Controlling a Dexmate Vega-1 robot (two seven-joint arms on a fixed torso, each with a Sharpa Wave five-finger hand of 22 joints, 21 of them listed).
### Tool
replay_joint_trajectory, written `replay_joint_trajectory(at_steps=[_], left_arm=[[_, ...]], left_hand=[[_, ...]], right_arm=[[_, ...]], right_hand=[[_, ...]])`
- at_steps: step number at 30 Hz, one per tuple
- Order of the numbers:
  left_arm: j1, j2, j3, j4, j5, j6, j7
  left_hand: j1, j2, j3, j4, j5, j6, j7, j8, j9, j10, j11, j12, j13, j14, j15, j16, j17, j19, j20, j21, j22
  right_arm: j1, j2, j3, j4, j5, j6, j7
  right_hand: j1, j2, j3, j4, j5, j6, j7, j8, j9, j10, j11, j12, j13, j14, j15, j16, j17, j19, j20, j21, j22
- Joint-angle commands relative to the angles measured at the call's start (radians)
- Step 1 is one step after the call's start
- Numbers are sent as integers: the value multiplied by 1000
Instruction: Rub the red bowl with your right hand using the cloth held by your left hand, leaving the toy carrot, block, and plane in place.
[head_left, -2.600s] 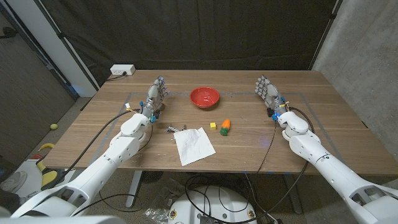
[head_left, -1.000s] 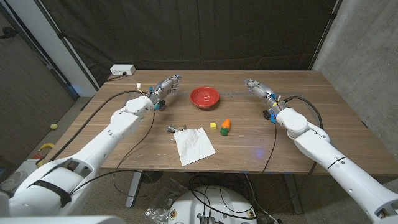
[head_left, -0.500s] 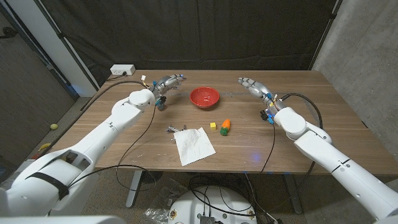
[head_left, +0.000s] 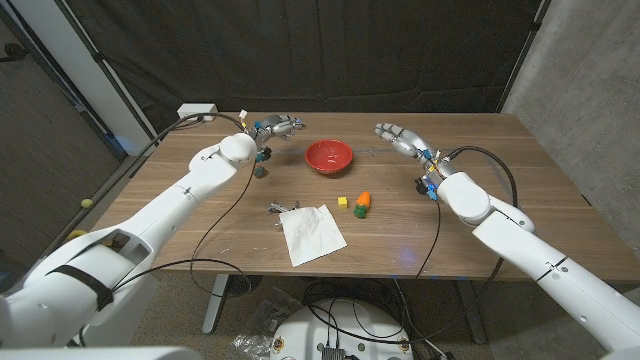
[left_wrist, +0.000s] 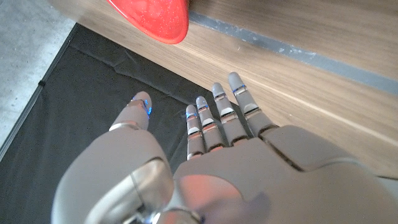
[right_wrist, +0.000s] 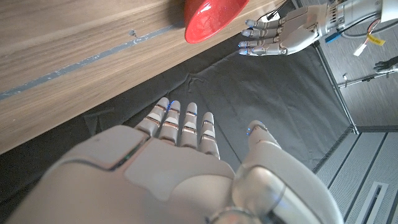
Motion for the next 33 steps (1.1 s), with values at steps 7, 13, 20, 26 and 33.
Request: replay_joint_trajectory(at_steps=[7,13,20,26,33], left_arm=[[-120,-43,143,-35,308,197,-31],[-151,-55,179,-35,376,257,-96],[-181,-69,222,-23,459,312,-155],[-211,-80,264,-4,522,342,-228],[-228,-99,286,21,572,355,-276]], left_hand=[[62,-38,-7,-10,14,96,8,18,2,142,-13,28,9,112,-87,42,23,66,-11,44,14],[71,-56,-14,-11,16,99,9,9,2,127,-12,23,12,107,-83,36,26,71,-10,51,16],[65,-75,-30,1,18,131,20,3,3,177,-11,48,20,151,-85,50,37,91,-15,67,19],[58,-74,-38,12,19,130,14,-9,4,191,-9,59,26,172,-88,60,46,99,-13,75,21],[60,-75,-42,14,20,130,11,-18,4,193,-13,63,29,178,-88,61,51,108,-18,82,22]], right_arm=[[-11,-18,-67,-30,-178,82,-92],[-16,-23,-93,-38,-252,84,-124],[-8,-30,-121,-42,-279,105,-112],[4,-28,-141,-33,-272,121,-89],[8,-28,-144,-30,-261,130,-79]], right_hand=[[33,5,14,-20,5,42,-6,5,2,37,-14,12,5,41,-19,1,3,41,-2,16,5],[46,0,18,-32,4,54,-12,5,2,45,-21,12,4,49,-34,-1,3,54,-5,19,4],[58,-3,22,-43,3,65,-14,5,2,52,-27,12,4,57,-39,-3,2,61,-8,20,3],[63,-8,22,-48,2,75,-15,6,2,61,-25,13,4,64,-42,-2,2,64,-8,20,3],[64,-11,20,-50,1,80,-15,6,2,66,-24,13,4,64,-42,-4,3,63,-7,19,3]])
